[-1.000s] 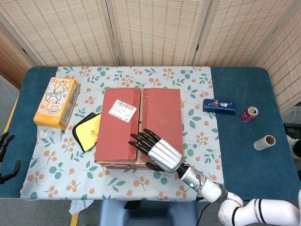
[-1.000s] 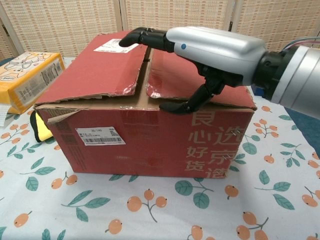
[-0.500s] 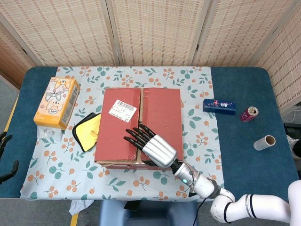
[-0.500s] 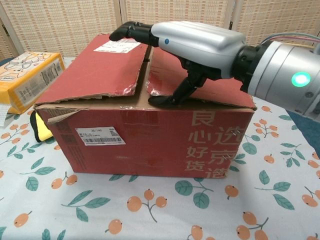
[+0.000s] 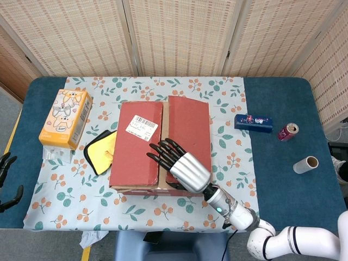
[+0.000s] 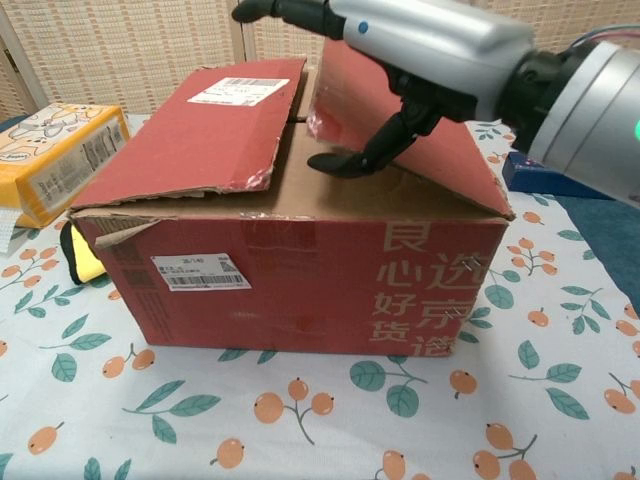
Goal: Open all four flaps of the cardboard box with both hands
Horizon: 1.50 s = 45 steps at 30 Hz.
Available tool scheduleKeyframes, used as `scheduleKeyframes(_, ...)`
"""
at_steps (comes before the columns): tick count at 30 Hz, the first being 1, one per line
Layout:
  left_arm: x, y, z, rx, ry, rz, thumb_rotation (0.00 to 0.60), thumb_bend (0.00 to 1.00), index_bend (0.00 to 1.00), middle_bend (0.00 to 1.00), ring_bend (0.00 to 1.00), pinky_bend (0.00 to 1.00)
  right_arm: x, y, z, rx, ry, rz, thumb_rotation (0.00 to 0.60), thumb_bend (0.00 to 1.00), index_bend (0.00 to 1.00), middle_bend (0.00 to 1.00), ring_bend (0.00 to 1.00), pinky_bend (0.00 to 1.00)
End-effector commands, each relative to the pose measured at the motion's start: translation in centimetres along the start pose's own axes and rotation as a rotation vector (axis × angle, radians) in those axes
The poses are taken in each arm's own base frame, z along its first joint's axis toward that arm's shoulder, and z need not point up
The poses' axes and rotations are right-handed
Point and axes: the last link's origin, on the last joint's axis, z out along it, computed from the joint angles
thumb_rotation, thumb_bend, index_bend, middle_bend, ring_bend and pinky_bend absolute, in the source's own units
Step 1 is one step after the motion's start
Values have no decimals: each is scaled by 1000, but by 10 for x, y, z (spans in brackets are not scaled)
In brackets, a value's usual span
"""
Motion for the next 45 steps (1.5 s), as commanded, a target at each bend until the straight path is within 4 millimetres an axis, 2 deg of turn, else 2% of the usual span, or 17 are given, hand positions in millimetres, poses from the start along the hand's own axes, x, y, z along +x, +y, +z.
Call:
scheduleKeyframes(1, -1, 1, 0, -3, -3, 4, 600, 541, 0, 0, 0, 0, 14, 2, -13, -13, 53, -26, 600, 346, 0, 0, 0, 0)
scheduleKeyframes(5, -4, 2, 1, -4, -13, 11, 600, 541, 0, 0, 0, 0, 32, 5, -31, -43, 120, -81, 600, 345, 0, 0, 0, 0)
scheduleKeyframes(8, -7, 4, 2, -10, -28, 19, 600, 541, 0, 0, 0, 0, 45, 6, -52, -79, 174, -114, 600, 345, 0, 0, 0, 0)
scheduleKeyframes(11, -9, 7, 2, -20, -35, 28, 600, 541, 0, 0, 0, 0, 57, 7, -79, -112, 223, -138, 600, 346, 0, 0, 0, 0)
scheduleKeyframes(15, -12, 11, 1, -33, -40, 37, 600, 541, 0, 0, 0, 0, 66, 14, -123, -194, 273, -169, 600, 345, 0, 0, 0, 0)
scheduleKeyframes(17, -12, 12, 0, -36, -42, 39, 600, 541, 0, 0, 0, 0, 63, 21, -147, -249, 288, -182, 600, 345, 0, 0, 0, 0)
scheduleKeyframes(22, -14, 14, -2, -46, -44, 46, 600, 541, 0, 0, 0, 0, 40, 52, -221, -450, 308, -204, 600, 346, 0, 0, 0, 0)
scheduleKeyframes(25, -15, 18, -3, -64, -43, 49, 600, 541, 0, 0, 0, 0, 37, 63, -247, -521, 302, -192, 600, 346, 0, 0, 0, 0)
scheduleKeyframes(28, -18, 25, -5, -102, -42, 55, 600, 541, 0, 0, 0, 0, 40, 63, -261, -529, 325, -181, 600, 346, 0, 0, 0, 0)
scheduleKeyframes(31, -21, 33, -10, -134, -44, 74, 600, 541, 0, 0, 0, 0, 42, 64, -266, -524, 336, -193, 600, 346, 0, 0, 0, 0)
scheduleKeyframes(37, -33, 58, -27, -256, -67, 84, 600, 408, 0, 0, 0, 0, 40, 71, -268, -513, 321, -151, 600, 346, 0, 0, 0, 0)
scheduleKeyframes(41, -32, 74, -23, -298, -68, 97, 600, 369, 0, 0, 0, 0, 43, 74, -268, -509, 323, -148, 600, 345, 0, 0, 0, 0)
scheduleKeyframes(45, -34, 102, -19, -411, -44, 109, 600, 366, 0, 0, 0, 0, 44, 74, -263, -492, 322, -97, 600, 346, 0, 0, 0, 0)
